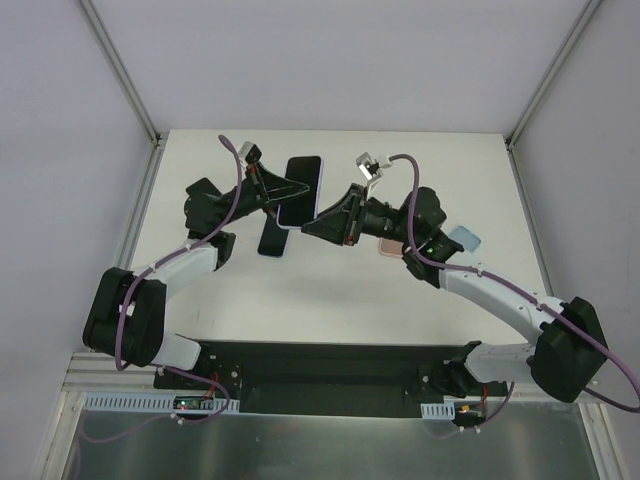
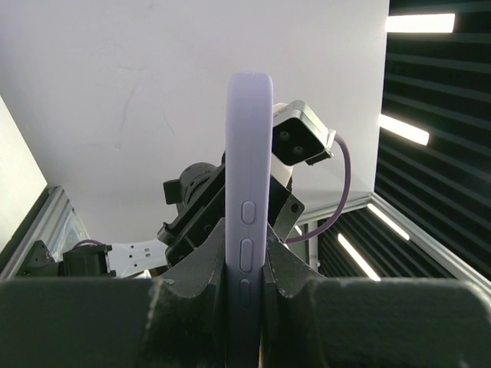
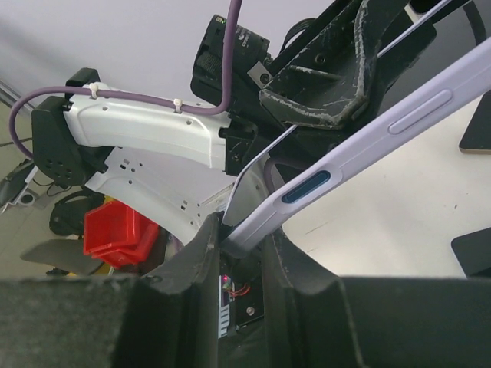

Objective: Take the phone out of the phone case
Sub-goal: Remove the phone case from the phone.

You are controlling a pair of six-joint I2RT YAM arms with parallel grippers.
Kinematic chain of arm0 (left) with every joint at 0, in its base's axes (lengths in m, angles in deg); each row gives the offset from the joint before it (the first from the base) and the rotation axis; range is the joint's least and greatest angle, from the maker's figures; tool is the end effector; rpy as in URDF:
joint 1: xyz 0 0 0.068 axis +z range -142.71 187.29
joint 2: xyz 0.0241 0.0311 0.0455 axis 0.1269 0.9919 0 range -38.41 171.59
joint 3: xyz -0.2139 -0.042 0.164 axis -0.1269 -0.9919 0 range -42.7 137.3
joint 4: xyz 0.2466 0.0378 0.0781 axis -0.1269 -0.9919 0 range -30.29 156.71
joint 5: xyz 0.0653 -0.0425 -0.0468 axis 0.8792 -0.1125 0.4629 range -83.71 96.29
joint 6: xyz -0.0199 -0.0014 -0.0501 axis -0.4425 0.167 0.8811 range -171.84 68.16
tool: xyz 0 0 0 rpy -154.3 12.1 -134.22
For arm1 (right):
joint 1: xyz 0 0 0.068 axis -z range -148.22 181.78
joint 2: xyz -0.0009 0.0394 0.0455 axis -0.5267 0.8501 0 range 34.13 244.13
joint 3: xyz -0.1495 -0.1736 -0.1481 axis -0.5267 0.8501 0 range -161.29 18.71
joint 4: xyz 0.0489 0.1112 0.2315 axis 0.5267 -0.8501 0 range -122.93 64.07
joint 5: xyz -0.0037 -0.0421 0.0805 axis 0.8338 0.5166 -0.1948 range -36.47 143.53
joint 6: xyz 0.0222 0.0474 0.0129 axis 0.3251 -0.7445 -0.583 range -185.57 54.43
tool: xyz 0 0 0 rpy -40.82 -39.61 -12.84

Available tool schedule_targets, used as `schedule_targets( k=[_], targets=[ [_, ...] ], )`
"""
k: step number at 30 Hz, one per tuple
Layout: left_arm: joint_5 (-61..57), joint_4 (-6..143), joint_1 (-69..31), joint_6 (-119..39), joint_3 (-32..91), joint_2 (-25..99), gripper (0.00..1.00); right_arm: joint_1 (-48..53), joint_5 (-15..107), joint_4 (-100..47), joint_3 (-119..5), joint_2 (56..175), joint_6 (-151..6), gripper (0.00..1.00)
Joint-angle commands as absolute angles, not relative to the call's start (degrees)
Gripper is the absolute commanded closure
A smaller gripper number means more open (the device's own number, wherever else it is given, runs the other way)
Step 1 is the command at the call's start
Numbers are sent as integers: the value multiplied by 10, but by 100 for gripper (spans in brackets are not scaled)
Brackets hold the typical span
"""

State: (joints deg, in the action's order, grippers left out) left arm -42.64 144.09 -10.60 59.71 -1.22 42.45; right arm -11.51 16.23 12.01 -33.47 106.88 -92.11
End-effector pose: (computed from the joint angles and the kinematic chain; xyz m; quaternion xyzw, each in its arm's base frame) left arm 0.2602 -0.1122 0.3249 -0.0364 0.5444 -0.8173 0.1851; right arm 0.1962 0.2145 0.3663 -0.3366 0.5176 0.5923 0.5176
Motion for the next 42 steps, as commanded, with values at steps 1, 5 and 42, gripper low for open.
schedule_targets(
  k=[1,5,42],
  targets=[
    [-428,1455,-117,733,-14,406,100,-109,94,185,-367,1065,-827,99],
    [-428,1456,-117,734,-15,402,100,-97,73,200,-365,1063,-830,99],
    [-326,1457,-94,670,-66,376,100,-127,454,251,-234,1000,-1149,64]
  ],
)
